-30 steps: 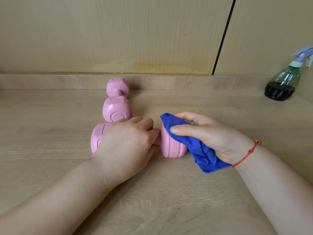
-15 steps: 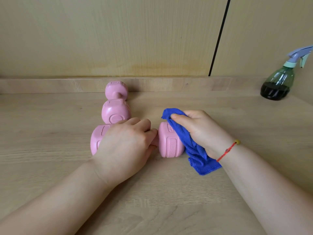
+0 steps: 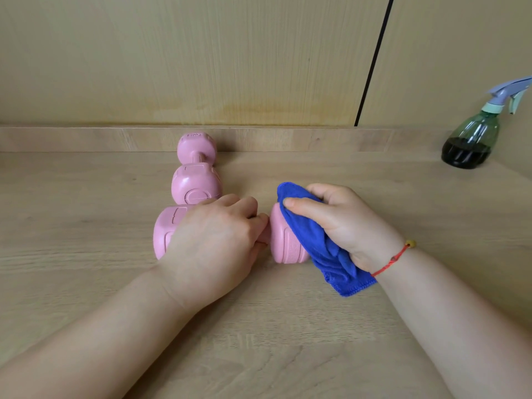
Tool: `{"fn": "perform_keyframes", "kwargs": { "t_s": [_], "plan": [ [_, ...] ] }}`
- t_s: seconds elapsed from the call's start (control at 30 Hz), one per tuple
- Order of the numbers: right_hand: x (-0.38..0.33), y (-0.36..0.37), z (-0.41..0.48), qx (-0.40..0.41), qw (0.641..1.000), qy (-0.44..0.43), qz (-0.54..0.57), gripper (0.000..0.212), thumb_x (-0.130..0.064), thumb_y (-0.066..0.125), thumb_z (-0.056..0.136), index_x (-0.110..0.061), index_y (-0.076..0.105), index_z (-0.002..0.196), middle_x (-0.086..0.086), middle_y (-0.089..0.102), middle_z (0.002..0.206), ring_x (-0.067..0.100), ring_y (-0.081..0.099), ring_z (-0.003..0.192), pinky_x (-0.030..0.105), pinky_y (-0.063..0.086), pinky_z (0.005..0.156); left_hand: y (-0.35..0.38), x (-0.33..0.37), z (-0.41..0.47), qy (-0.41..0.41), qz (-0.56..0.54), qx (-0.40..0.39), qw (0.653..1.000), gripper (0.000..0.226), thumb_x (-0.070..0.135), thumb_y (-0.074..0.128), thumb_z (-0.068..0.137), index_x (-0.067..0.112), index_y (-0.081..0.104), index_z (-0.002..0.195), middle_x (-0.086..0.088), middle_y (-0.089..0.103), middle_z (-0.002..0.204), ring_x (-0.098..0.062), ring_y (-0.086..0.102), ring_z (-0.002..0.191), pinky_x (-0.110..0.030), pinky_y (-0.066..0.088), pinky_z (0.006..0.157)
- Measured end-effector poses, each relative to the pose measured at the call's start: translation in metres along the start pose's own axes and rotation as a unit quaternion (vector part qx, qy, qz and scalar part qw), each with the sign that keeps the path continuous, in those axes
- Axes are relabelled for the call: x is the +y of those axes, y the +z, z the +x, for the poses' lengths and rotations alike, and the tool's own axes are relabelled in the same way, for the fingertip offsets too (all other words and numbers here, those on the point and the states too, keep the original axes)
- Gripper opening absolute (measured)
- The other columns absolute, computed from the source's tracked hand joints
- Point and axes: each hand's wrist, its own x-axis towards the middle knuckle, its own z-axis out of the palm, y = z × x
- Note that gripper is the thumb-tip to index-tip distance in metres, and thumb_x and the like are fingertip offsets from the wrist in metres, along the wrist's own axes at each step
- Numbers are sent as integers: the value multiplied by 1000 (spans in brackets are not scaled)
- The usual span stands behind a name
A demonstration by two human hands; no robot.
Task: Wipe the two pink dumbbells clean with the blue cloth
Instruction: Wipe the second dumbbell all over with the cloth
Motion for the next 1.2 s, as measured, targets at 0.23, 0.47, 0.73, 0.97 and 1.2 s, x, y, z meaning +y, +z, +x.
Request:
{"fn": "perform_keyframes", "kwargs": {
  "t_s": [0.23,0.47,0.73,0.97,1.2],
  "plan": [
    [4,-4,-3,-40,998,8,40,25,-25,66,90,-2,63,101,0,55,69,13,50,59,25,41,53,-2,1,-1,-2,11,6,1000,24,29,47,82,19,66,71,2,53,68,-24,52,59,-26,25,48],
    [10,-8,-3,-82,993,-36,73,45,-16,80,69,-14,63,110,2,69,92,13,66,78,25,52,67,12,6,-2,-27,54,54,997,5,16,66,78,13,69,82,-4,55,72,-29,50,63,-35,37,54],
    [15,-5,2,-40,991,-120,50,23,-19,79,72,-19,64,89,-1,66,86,12,61,80,27,50,74,12,-2,8,-8,49,26,998,5,18,65,73,13,64,74,-5,52,72,-28,48,62,-36,38,51],
    [19,-4,4,26,988,-118,92,20,-12,67,90,6,59,87,6,48,70,14,44,64,26,38,59,-7,-6,7,58,43,9,997,28,29,42,80,14,65,76,-1,52,68,-26,49,61,-30,26,53],
    [18,-14,0,-51,967,-34,249,31,-19,61,86,-6,66,113,10,72,114,21,67,109,40,52,97,-11,-12,6,72,-33,-4,997,27,35,43,85,18,61,74,4,54,60,-24,48,59,-35,41,49]
  ]
}}
